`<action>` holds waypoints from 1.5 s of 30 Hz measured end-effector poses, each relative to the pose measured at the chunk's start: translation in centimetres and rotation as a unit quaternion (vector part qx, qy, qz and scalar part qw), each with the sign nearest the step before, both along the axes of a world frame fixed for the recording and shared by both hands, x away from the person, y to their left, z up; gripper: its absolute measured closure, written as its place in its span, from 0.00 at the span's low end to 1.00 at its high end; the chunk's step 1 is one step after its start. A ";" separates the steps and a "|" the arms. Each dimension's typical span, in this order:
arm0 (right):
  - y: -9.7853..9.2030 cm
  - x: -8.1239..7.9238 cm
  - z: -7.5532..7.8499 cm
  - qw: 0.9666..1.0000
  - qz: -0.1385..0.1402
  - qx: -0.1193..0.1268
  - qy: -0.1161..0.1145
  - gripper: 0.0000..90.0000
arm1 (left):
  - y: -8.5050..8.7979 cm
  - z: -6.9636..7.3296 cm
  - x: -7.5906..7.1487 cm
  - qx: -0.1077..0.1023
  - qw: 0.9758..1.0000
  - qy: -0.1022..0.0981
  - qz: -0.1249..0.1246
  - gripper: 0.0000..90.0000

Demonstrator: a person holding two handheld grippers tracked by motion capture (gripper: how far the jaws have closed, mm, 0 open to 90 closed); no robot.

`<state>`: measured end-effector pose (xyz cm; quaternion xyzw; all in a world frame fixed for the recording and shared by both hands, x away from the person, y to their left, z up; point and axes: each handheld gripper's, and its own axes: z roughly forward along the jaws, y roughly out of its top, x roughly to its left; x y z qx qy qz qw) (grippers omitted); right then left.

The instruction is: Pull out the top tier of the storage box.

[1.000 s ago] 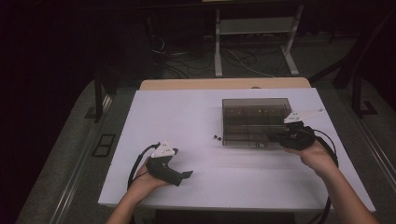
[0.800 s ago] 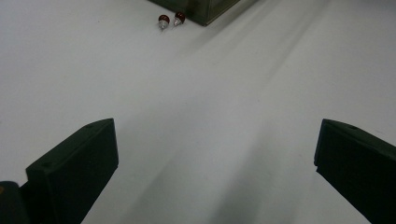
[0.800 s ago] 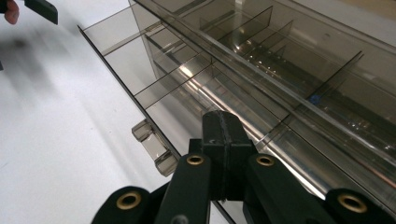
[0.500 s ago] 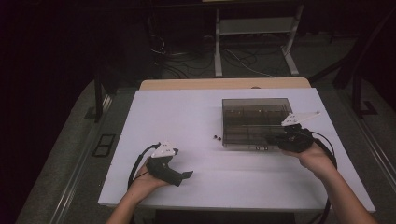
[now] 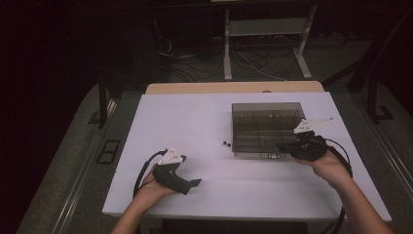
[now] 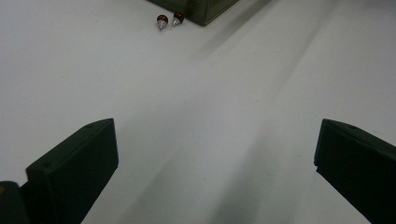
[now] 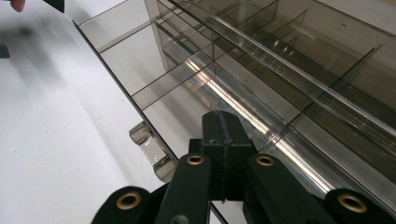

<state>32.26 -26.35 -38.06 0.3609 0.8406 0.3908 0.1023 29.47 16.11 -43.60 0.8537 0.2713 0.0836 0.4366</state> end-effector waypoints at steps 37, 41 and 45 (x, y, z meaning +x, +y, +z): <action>-0.1 -1.5 -0.3 1.000 0.012 -0.002 0.002 0.99 | 0.1 0.1 0.0 0.008 1.000 -0.003 -0.005 0.00; -0.1 -1.6 -0.3 1.000 0.012 -0.001 0.001 0.99 | 0.1 0.1 0.0 0.008 1.000 -0.003 -0.005 0.00; -0.4 -1.7 0.1 1.000 0.011 0.010 -0.006 0.99 | 0.1 0.1 0.0 0.005 1.000 -0.003 -0.004 0.00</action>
